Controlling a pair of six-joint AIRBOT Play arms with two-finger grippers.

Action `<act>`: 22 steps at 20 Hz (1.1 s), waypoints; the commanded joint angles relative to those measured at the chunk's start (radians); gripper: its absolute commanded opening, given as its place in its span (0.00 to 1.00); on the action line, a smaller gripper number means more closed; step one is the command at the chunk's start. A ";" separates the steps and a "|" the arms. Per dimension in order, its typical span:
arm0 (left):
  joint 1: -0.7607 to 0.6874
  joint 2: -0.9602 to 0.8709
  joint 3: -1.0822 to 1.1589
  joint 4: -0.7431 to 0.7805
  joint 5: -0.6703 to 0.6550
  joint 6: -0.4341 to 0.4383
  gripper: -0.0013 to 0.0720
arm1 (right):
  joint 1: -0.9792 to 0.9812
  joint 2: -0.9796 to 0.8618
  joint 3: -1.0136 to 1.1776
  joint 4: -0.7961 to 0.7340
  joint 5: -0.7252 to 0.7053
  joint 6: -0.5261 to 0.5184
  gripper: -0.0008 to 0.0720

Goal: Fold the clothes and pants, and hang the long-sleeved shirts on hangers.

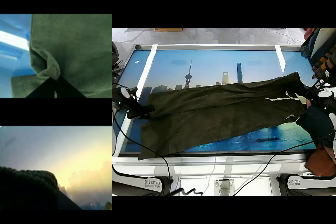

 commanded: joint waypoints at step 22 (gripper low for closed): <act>-0.024 -0.034 -0.013 0.033 0.545 -0.132 0.05 | -0.015 -0.060 0.002 -0.282 0.010 0.437 0.06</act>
